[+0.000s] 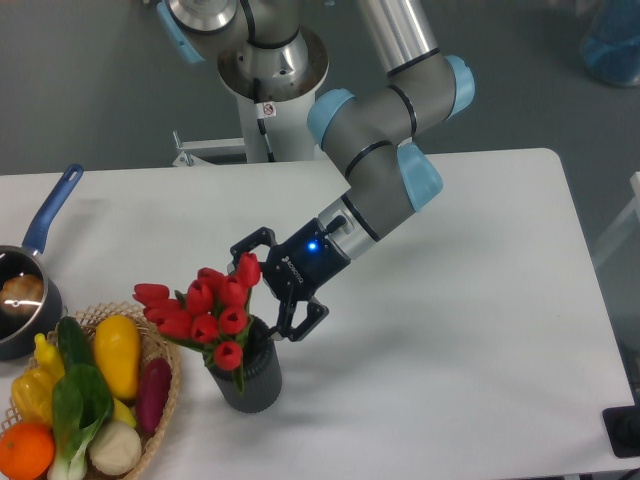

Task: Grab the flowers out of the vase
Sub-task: 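Adjust the gripper position around the tulip stems, pushing the bouquet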

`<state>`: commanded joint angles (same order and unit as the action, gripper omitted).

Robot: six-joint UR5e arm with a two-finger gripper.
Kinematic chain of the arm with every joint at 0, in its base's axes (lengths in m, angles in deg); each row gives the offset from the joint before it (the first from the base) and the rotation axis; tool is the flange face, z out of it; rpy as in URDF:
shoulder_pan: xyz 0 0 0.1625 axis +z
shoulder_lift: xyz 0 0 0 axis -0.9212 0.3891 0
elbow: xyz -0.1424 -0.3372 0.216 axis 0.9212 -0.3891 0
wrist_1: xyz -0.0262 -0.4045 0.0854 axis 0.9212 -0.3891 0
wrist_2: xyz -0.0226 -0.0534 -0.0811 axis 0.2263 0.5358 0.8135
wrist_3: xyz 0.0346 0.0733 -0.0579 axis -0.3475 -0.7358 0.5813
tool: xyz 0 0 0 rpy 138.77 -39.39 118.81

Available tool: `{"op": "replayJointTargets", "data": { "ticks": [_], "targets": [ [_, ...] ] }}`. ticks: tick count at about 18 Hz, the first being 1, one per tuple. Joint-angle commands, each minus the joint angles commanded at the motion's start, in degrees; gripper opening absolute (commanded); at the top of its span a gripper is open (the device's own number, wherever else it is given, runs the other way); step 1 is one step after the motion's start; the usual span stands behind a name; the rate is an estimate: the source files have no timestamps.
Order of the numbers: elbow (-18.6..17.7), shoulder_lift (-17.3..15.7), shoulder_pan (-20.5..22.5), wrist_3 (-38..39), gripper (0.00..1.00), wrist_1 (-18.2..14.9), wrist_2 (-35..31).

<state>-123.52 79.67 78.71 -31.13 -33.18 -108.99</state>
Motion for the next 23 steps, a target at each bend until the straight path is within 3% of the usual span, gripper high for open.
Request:
{"op": "replayJointTargets", "data": {
  "ticks": [5, 23],
  "targets": [
    [0.09, -0.09, 1.58, -0.35, 1.0, 0.09, 0.89],
    [-0.44, 0.26, 0.79, -5.63, 1.0, 0.09, 0.63]
  ]
}}
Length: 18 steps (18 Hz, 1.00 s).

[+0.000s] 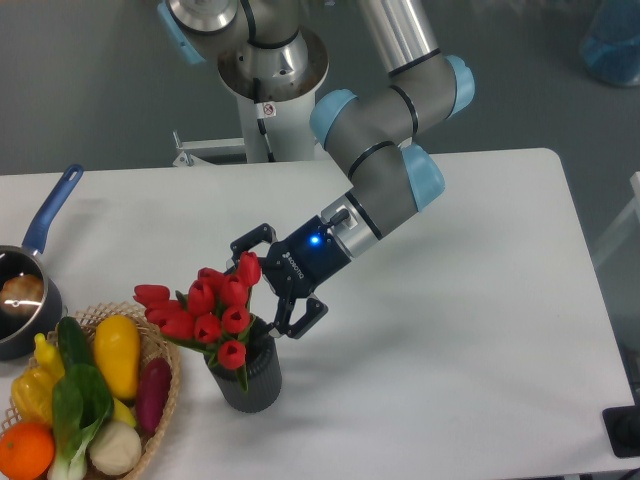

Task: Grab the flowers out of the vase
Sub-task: 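Adjust the gripper position around the tulip stems, pushing the bouquet, then close the gripper on the tulip stems just above the vase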

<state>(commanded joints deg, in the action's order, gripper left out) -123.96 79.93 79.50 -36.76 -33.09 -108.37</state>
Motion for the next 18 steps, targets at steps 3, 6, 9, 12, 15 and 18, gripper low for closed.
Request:
{"op": "replayJointTargets", "data": {
  "ticks": [3, 6, 9, 12, 15, 18],
  "targets": [
    [0.09, 0.17, -0.09, 0.0, 1.0, 0.09, 0.0],
    [0.61, 0.44, -0.35, 0.0, 1.0, 0.09, -0.09],
    [0.53, 0.44, -0.35, 0.0, 0.96, 0.09, 0.0],
    [0.53, 0.44, -0.44, 0.0, 0.82, 0.09, 0.0],
    [0.62, 0.44, -0.53, 0.0, 0.72, 0.0, 0.0],
    [0.62, 0.44, -0.62, 0.09, 0.67, 0.0, 0.0]
  ]
}}
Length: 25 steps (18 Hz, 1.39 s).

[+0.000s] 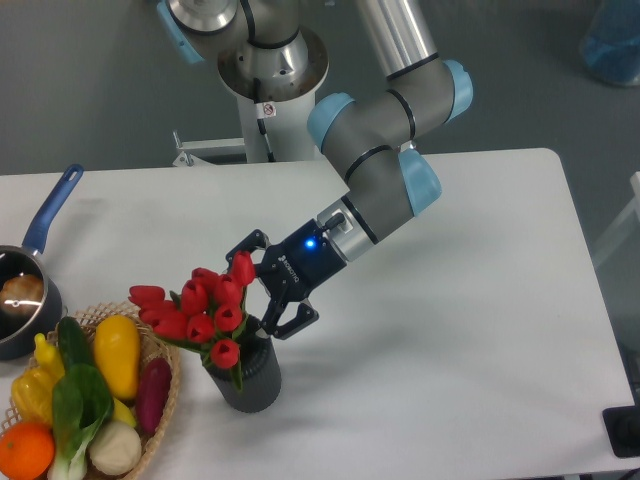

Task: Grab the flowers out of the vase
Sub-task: 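Close the gripper on the tulip stems just above the vase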

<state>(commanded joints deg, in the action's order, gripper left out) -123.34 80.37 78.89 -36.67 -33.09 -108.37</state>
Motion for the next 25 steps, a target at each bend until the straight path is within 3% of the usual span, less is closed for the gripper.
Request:
{"op": "replayJointTargets", "data": {
  "ticks": [9, 17, 19, 21, 25],
  "targets": [
    [0.0, 0.18, 0.09, 0.09, 0.56, 0.0, 0.26],
    [-0.09, 0.26, 0.35, 0.0, 0.55, 0.0, 0.26],
    [-0.09, 0.26, 0.44, 0.09, 0.51, 0.0, 0.26],
    [-0.09, 0.18, 0.44, 0.26, 0.38, 0.0, 0.26],
    [0.0, 0.18, 0.53, 0.18, 0.36, 0.0, 0.26]
  ]
}}
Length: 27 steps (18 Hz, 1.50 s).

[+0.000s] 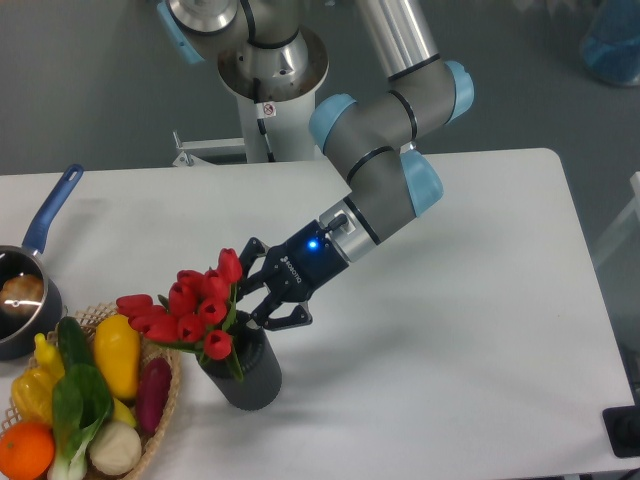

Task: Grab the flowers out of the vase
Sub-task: 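Close the gripper on the tulip stems just above the vase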

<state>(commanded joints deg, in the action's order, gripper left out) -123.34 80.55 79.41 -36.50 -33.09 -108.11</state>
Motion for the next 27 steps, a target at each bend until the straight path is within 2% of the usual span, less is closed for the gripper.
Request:
{"op": "replayJointTargets", "data": {
  "ticks": [10, 14, 23, 27],
  "targets": [
    [-0.26, 0.0, 0.09, -0.09, 0.35, 0.0, 0.09],
    [-0.26, 0.0, 0.26, 0.26, 0.27, 0.0, 0.17],
    [-0.44, -0.09, 0.35, 0.35, 0.27, 0.0, 1.05],
    [-0.61, -0.35, 0.79, 0.35, 0.28, -0.09, 3.95]
  ]
}}
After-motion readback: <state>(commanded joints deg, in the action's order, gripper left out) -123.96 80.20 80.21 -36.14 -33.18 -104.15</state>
